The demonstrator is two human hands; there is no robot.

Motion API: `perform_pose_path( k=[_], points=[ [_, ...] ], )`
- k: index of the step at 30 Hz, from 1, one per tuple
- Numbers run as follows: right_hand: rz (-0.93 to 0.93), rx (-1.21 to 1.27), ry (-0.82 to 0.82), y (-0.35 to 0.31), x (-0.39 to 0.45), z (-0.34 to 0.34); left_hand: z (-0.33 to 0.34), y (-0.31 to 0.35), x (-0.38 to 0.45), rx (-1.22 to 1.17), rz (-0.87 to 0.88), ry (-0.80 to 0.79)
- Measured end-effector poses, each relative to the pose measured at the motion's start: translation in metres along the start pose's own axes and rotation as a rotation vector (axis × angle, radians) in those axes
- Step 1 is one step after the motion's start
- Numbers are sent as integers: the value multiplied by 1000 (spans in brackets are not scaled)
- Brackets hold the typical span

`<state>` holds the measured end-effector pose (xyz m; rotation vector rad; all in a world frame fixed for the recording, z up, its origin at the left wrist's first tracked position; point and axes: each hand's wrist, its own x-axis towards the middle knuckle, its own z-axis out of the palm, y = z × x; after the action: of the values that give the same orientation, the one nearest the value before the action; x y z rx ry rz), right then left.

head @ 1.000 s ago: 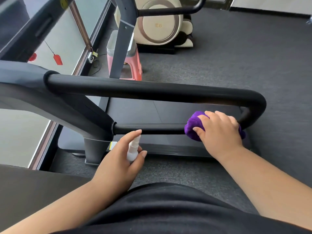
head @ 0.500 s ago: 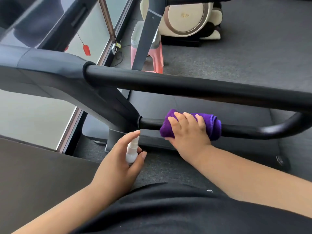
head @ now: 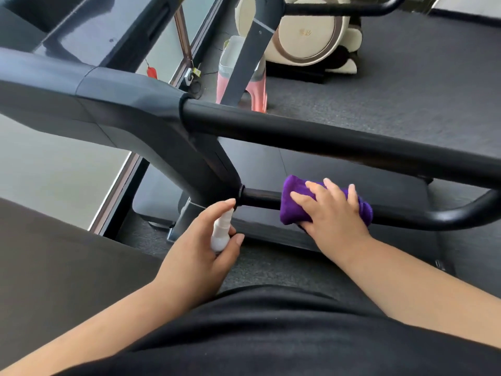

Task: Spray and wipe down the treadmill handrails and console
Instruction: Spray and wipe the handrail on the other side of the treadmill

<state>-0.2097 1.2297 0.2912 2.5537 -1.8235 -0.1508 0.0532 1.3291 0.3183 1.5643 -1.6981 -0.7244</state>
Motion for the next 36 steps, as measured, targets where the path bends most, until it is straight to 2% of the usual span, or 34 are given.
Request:
perform_pose_path(
  k=[5, 13, 17, 23, 27, 31, 36],
  points=[
    [40, -23, 17, -24, 4, 4, -10, -11, -9, 9, -23, 28],
    [-106, 42, 38, -95, 61, 5, -17, -16, -10, 34, -26, 41],
    [-144, 64, 15, -70, 59, -4, -14, -14, -2, 38, -20, 21],
    [-59, 64, -39, -26, 42, -14, -15, -16, 2, 22, 4, 21],
    [-124, 16, 22, -55, 57, -10, -22, -22, 2, 48, 14, 41],
    [-163, 24, -10, -91, 74, -3, -22, -15, 10, 73, 21, 11],
    [-161, 57, -49, -68, 71, -8, -12, -5, 23, 46, 55, -19]
  ],
)
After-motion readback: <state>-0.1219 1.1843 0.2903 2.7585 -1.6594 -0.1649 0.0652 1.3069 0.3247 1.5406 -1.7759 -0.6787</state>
